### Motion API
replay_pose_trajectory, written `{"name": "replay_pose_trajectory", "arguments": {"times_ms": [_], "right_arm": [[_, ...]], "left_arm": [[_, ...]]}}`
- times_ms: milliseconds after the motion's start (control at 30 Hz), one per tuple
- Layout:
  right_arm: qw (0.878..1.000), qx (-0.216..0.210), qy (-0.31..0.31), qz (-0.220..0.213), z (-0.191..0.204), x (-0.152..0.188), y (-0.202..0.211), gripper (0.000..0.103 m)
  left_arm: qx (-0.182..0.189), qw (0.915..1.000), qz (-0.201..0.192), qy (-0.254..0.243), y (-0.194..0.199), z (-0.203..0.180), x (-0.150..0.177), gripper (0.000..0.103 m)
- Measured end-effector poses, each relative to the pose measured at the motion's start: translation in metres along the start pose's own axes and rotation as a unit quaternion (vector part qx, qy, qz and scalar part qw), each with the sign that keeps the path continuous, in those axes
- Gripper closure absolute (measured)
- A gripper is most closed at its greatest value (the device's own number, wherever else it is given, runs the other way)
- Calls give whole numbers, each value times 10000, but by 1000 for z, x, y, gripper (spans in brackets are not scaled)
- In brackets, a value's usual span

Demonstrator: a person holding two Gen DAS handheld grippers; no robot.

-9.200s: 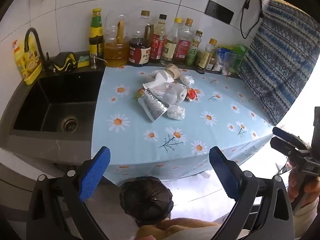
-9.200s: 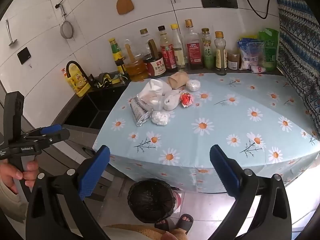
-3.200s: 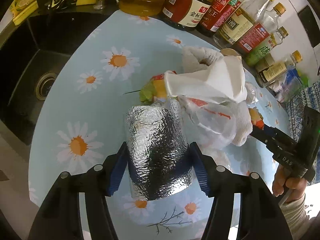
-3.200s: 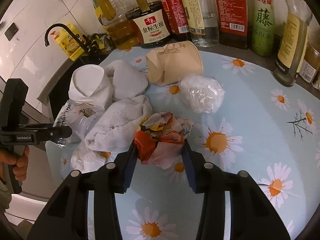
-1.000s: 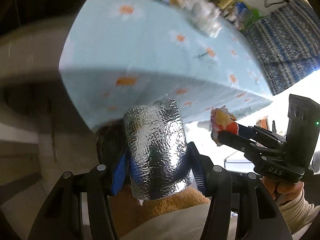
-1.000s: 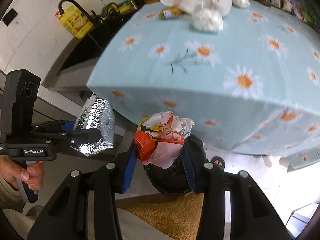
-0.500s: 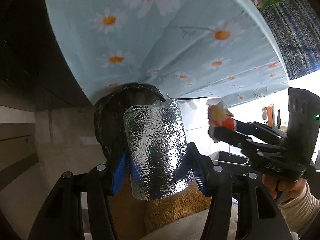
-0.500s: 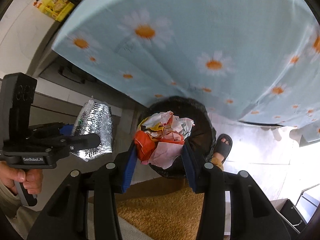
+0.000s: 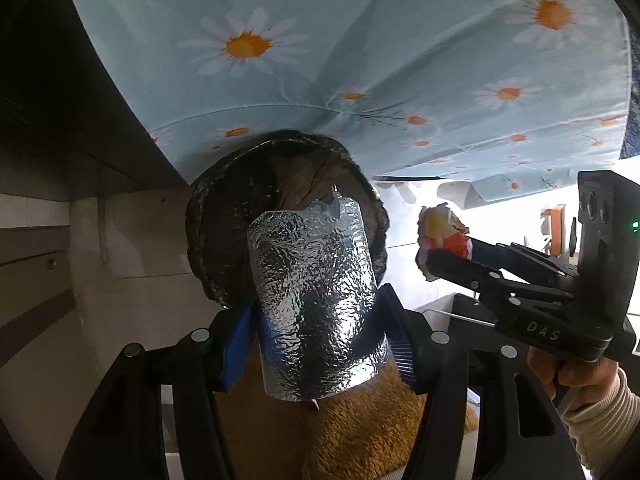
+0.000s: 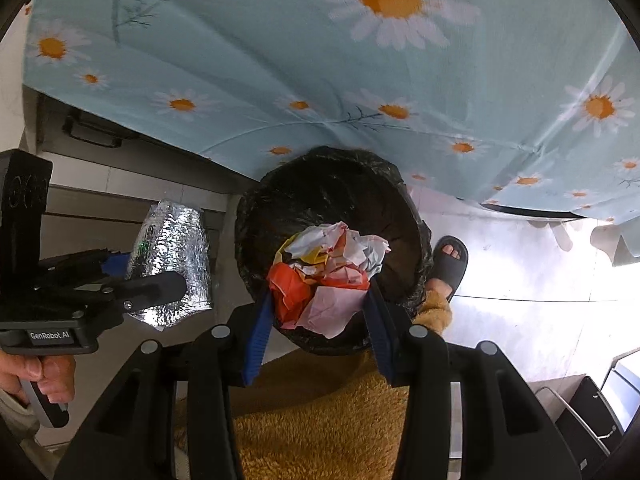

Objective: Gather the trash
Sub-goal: 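Open both tools to drop the foil cup and red paper into the bin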

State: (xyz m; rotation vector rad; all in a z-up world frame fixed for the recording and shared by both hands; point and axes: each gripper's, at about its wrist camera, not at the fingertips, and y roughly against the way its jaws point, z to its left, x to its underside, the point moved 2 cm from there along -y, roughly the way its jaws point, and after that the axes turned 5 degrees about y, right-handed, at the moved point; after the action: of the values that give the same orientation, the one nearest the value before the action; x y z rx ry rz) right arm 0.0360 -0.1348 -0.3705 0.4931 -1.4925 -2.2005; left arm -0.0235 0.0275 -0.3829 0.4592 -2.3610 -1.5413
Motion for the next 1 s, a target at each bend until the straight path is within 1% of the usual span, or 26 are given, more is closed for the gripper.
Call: {"name": "replay_pose_trajectory", "arguments": {"times_ms": [67, 100, 133, 167, 200, 367, 567, 1000], "right_arm": [[10000, -47, -57, 5, -1, -1, -1, 57], [9999, -75, -85, 12, -2, -2, -1, 54], [9999, -114, -128, 13, -3, -2, -1, 47], [9997, -146, -177, 2, -5, -3, 0, 44], [9997, -155, -207, -10, -4, -2, 3, 43], [9991, -185, -377, -71, -12, -4, 10, 43], [9993, -131, -340, -115, -14, -3, 18, 43], [9989, -100, -368, -256, -7, 2, 34, 43]], "left_arm": [[-40, 10000, 26, 9, -4, 2, -1, 43], [-79, 10000, 18, 15, -5, 2, -1, 42], [-85, 10000, 13, 34, -4, 2, -1, 39], [-70, 10000, 8, 64, -4, 2, -1, 30], [-60, 9999, 0, 102, -4, 3, -2, 23], [-80, 9998, -10, 157, -3, 5, -6, 23], [-92, 9998, -3, 179, 0, 4, -7, 23], [-115, 9999, -98, 16, 18, -4, -4, 23]]}}
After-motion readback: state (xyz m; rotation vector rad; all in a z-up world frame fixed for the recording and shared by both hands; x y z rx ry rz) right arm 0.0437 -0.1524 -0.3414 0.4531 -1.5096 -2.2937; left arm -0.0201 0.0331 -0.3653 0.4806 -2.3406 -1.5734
